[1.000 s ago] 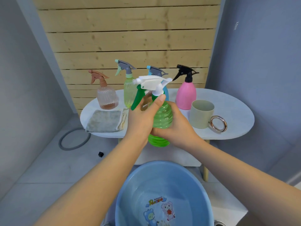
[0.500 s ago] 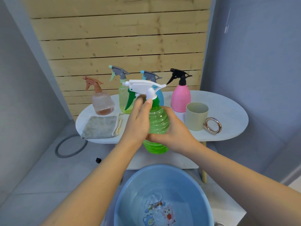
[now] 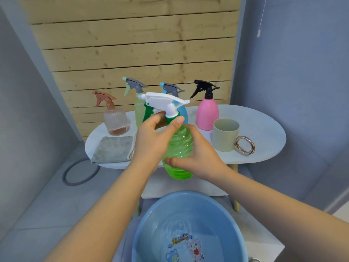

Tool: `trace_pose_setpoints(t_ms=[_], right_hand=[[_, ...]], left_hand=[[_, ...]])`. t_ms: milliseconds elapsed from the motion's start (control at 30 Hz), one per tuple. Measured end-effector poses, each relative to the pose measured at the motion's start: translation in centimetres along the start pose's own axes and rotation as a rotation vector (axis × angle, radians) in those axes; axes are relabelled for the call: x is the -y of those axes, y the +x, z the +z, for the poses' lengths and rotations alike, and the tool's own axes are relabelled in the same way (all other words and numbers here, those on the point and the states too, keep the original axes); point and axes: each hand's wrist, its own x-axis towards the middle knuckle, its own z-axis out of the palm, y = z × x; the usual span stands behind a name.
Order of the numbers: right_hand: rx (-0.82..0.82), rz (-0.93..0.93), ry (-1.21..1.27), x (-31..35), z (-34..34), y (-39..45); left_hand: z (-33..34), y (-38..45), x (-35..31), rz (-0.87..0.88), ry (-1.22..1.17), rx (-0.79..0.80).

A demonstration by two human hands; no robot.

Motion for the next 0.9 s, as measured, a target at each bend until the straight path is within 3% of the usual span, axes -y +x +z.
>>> trace_pose_setpoints(t_ms=[300,900], right_hand=[[0.065,0.007,0.086,0.25,-0.73,-0.53],[0.037,-0.004,0.125,0.10,-0.41,-0.19]], left_hand=[[-0.63,0.10,-0.36,0.005,-0.015,0.217],[-0.17,-0.04,0.34,0.013,-0.149,0.132]])
